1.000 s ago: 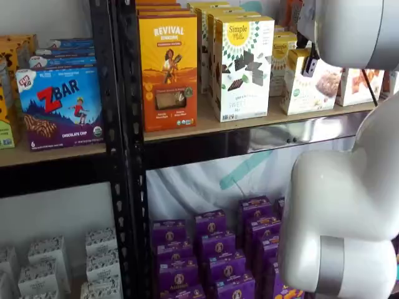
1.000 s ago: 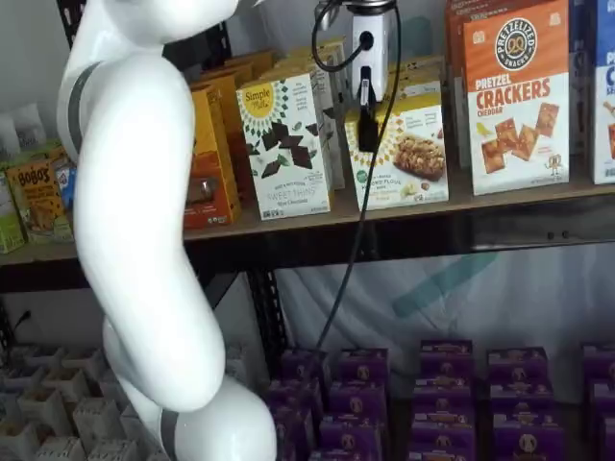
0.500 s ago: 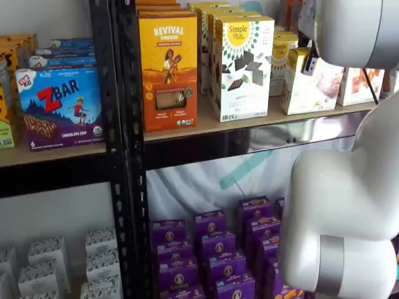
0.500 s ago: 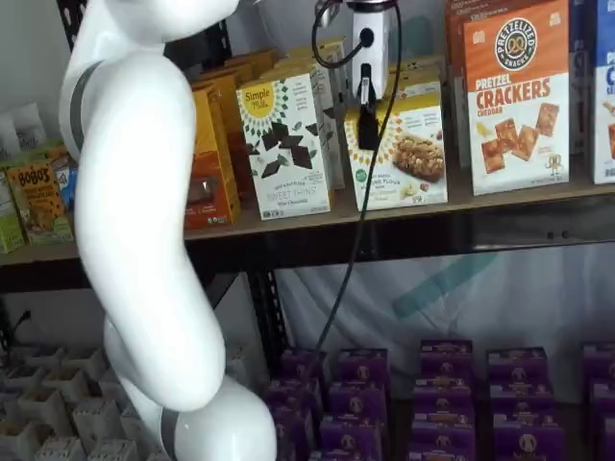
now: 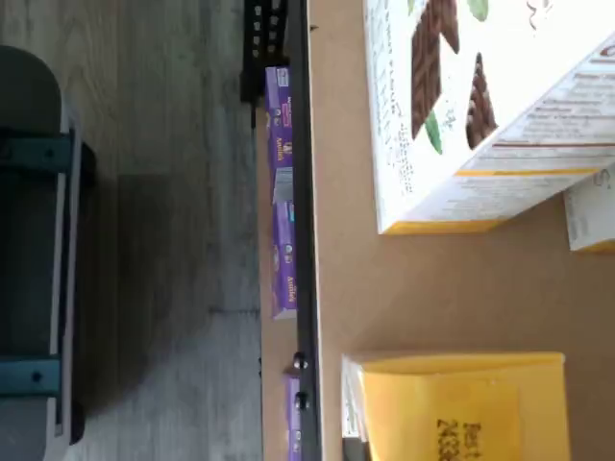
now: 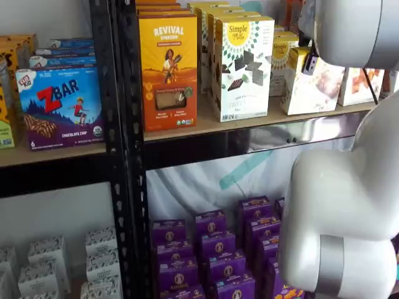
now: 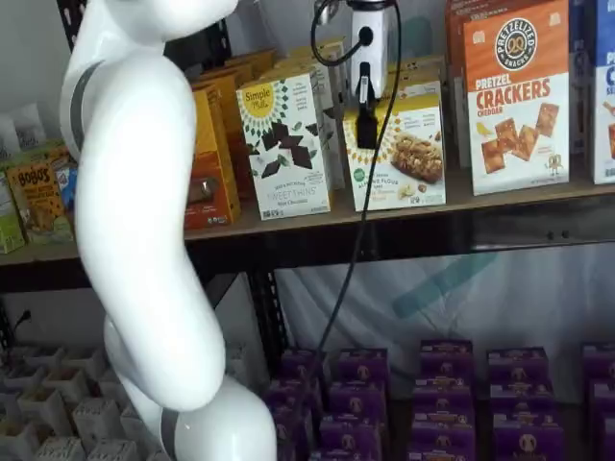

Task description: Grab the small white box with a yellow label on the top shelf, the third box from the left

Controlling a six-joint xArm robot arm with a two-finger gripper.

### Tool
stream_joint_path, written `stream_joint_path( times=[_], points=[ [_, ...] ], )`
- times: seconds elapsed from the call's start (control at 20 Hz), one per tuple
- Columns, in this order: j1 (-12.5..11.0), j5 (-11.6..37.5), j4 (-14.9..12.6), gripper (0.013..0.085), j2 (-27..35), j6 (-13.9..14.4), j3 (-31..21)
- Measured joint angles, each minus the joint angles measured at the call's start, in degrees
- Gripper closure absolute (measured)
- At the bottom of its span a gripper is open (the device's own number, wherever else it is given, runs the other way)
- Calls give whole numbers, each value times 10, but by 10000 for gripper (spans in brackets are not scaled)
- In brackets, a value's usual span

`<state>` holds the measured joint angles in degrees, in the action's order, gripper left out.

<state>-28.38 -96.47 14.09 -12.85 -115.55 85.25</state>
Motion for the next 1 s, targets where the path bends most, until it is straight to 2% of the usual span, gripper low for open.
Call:
stream_joint_path(
  times=[0.4,0.7,1.0],
  points=[
    [0,-43,-4,650,-12,4,5],
    [-5,-77,0,650,-51,4,-19],
    [-5,-97,-10,650,-90,4,-48]
  ],
)
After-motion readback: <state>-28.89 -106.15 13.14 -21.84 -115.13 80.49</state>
